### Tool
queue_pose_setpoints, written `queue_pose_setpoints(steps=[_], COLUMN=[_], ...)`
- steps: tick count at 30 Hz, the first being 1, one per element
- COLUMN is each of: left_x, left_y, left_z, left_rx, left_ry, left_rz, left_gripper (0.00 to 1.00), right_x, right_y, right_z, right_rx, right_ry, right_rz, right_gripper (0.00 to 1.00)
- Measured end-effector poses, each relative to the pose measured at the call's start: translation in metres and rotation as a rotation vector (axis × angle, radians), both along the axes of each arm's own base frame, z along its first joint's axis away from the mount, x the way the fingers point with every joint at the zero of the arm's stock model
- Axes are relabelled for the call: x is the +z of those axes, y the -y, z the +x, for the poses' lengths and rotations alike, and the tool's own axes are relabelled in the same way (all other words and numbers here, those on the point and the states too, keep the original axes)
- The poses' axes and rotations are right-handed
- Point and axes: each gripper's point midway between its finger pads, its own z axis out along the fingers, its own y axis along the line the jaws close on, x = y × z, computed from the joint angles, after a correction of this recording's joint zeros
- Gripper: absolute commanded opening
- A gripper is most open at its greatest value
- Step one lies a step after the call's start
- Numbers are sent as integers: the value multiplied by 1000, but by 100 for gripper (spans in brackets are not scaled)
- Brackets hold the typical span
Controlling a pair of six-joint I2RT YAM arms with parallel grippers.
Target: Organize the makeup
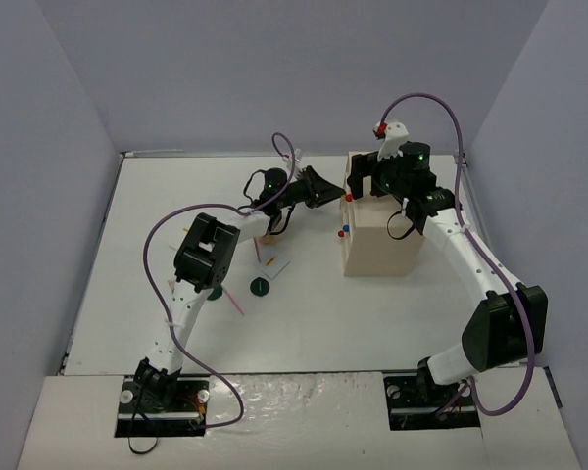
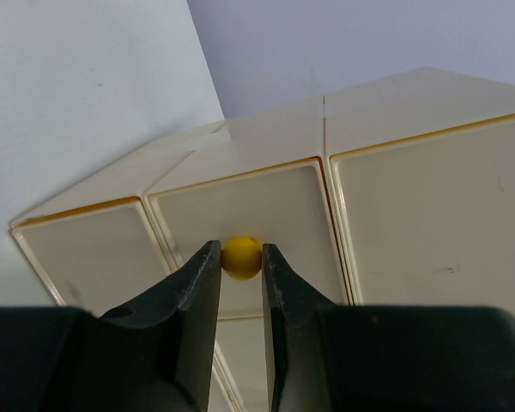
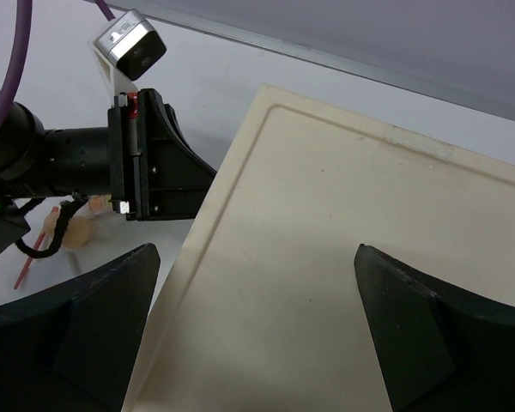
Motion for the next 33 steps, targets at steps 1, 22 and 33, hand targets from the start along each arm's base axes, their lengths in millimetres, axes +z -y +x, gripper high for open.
queue_pose_setpoints(steps=[1,22,33], left_x=[0,-1,-1], left_y=[-1,-20,-46], left_z=[0,-4,-6], left_rx=[4,48,71], left_ry=[0,3,-16], left_rz=[1,57,131], left_gripper=[0,0,0], right_x=[0,-15,-17], right_y=[1,6,11], right_z=[0,1,1], right_rx=[-7,-229,-305], right_ry=[1,18,20], right_rz=[-4,-291,-329], right_gripper=[95,95,95])
